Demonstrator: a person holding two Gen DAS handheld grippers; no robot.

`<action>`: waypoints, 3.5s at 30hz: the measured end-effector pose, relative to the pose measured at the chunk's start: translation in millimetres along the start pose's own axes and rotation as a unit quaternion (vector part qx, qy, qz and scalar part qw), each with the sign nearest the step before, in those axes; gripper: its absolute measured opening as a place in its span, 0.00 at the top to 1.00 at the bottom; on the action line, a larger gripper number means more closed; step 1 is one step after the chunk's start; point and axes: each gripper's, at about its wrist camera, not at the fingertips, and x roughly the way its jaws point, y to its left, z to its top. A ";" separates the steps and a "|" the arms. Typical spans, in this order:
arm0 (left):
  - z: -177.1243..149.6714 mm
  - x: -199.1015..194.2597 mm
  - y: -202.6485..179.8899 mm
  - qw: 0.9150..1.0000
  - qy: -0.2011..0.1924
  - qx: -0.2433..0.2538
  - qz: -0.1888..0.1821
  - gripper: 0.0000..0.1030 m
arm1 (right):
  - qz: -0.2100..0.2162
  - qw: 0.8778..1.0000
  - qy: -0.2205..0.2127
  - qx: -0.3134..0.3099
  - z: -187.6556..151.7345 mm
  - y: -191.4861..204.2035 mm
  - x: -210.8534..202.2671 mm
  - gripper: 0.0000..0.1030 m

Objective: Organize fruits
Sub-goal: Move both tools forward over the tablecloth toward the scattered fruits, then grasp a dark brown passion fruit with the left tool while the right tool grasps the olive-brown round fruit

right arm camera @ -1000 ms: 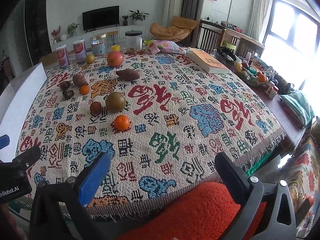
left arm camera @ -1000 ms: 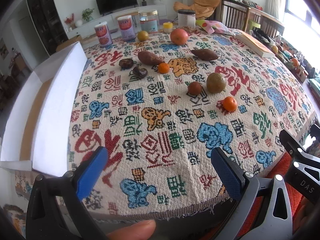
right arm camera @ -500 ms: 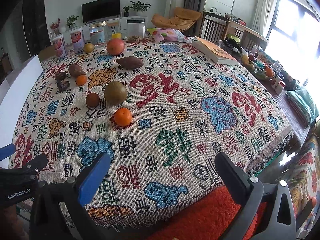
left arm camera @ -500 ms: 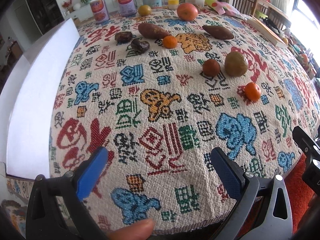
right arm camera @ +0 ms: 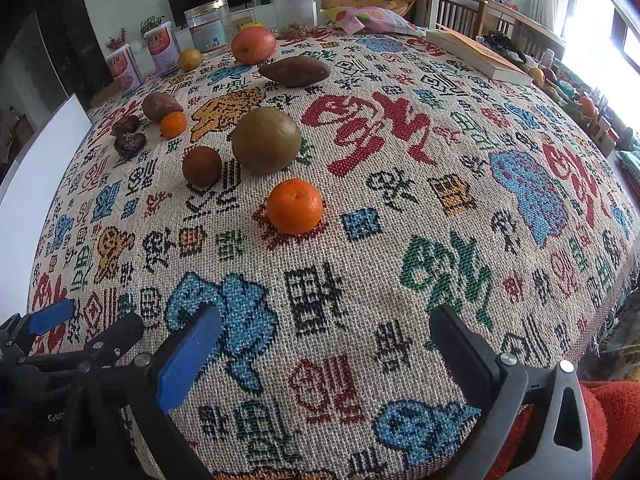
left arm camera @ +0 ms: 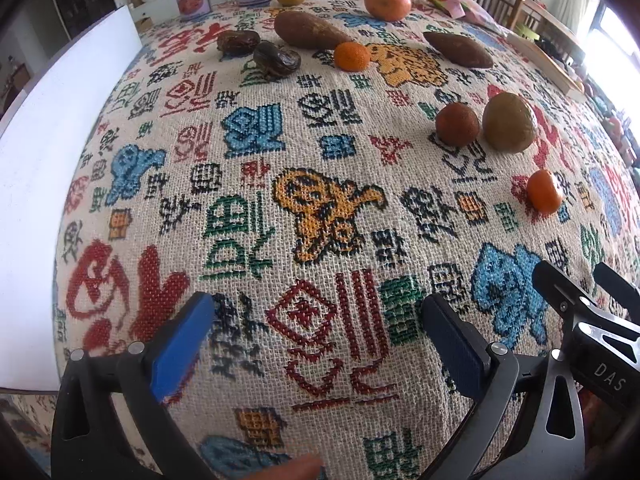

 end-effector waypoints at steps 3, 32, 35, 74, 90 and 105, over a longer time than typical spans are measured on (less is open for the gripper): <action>-0.4 -0.5 -0.7 1.000 0.000 0.003 -0.001 0.00 | -0.017 1.000 0.013 -0.003 1.2 0.8 10.4 0.00; -4.2 -2.9 -0.6 1.000 -0.013 0.005 -0.001 0.00 | 0.157 0.984 -0.079 -0.017 29.2 -13.9 -122.9 0.00; -5.3 -3.5 -0.8 1.000 -0.018 0.004 0.000 0.00 | 0.158 0.981 -0.104 -0.037 23.6 -4.9 -145.9 0.00; 57.7 -10.4 4.4 0.992 -0.083 0.047 -0.081 0.01 | 0.101 0.975 -0.020 0.195 -8.5 -122.9 -21.0 0.00; 160.7 59.9 47.3 0.993 -0.091 0.026 -0.075 0.64 | 0.093 0.986 -0.036 0.135 -4.4 -96.1 -24.6 0.00; 55.0 -6.3 70.4 0.985 -0.080 -0.027 -0.150 0.67 | 0.157 0.985 -0.024 -0.061 59.2 -34.8 -15.5 0.24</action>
